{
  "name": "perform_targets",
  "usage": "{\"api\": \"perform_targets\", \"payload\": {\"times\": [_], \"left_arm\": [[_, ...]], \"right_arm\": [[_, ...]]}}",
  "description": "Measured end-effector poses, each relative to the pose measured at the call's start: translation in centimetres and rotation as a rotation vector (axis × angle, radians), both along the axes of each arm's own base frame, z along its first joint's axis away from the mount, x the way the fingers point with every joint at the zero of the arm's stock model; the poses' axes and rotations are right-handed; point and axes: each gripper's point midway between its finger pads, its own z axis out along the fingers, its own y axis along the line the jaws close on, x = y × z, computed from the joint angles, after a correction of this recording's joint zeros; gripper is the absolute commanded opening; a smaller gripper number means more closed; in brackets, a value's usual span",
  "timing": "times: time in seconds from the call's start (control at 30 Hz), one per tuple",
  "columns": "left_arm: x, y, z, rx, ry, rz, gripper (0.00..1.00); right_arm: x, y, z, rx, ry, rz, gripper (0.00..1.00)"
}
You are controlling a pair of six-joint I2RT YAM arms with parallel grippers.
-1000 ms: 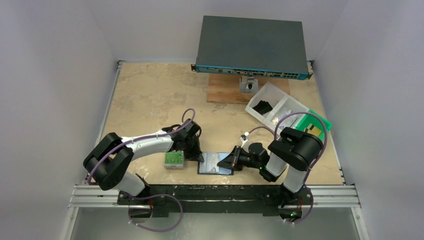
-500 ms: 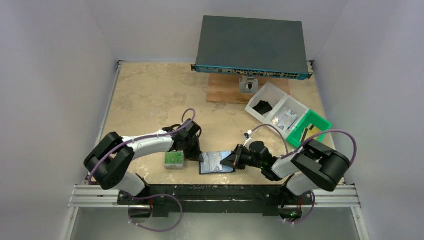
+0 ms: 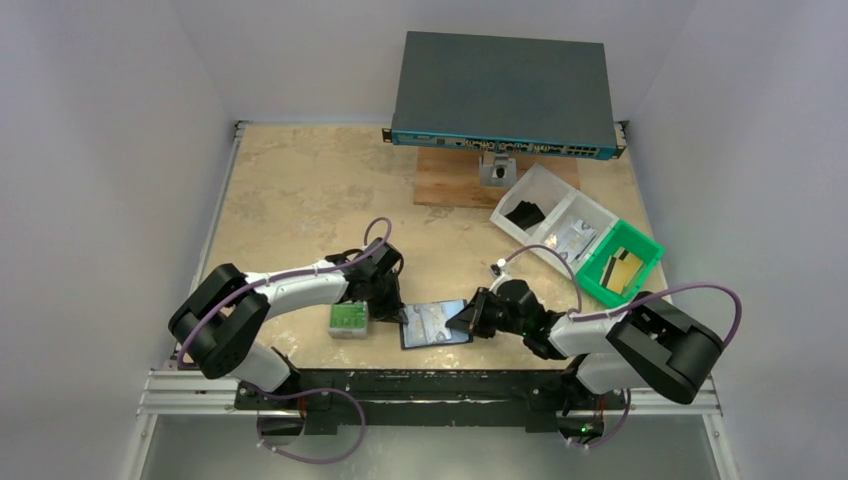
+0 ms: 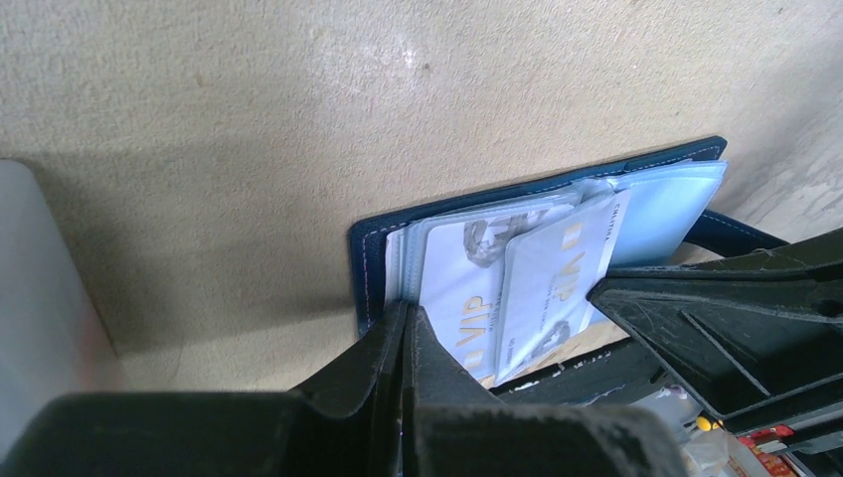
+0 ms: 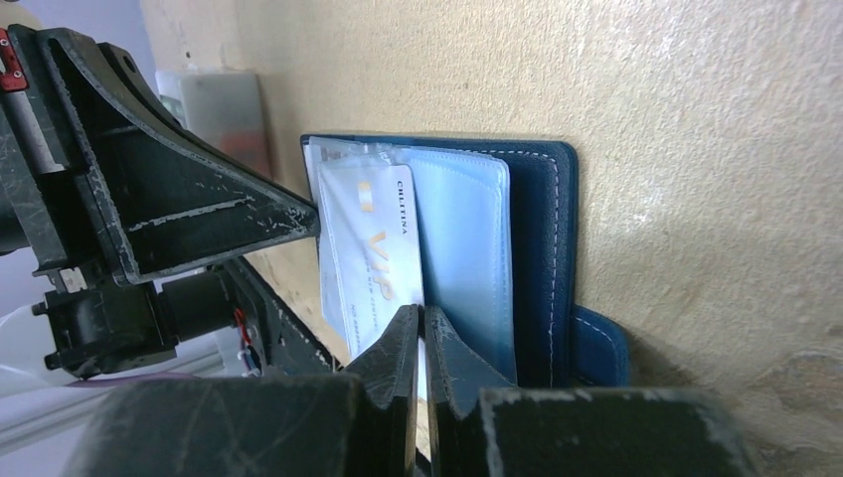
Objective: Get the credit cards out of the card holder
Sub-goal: Remove the credit card from the card holder.
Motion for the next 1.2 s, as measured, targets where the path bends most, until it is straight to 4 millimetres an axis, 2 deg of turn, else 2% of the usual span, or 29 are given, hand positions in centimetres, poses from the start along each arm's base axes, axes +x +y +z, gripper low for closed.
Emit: {"api": "perform_targets", "payload": {"times": [0.23,0.47,0.63,0.97,1.2], "left_arm": [[0.0,0.0,0.0,0.001,0.0,0.0,0.0],[0.0,0.2,-0.2,0.012,-0.004,-0.005,0.0],[0.0,0.3,-0.2,0.012,-0.006,-0.01,0.0],[-0.1,0.2,-0.2,0.012,-0.006,-0.012,0.0],[0.0,0.2,-0.2,0.012,-0.006,-0.012,0.0]], "right_arm": [[0.0,-0.1,0.1,-0.004,-0.006,-0.001,0.0],[-0.5,-0.2,0.1,0.013,-0.015,0.02,0.21],[-0.7,0.8,0.3,0.064,-0.017,0.06,0.22],[-0.8,2.2,-0.1,0.144,0.012,0.09,0.2],[-0.9,2.3,-0.3,0.149,0.02,0.09,0.01]]}}
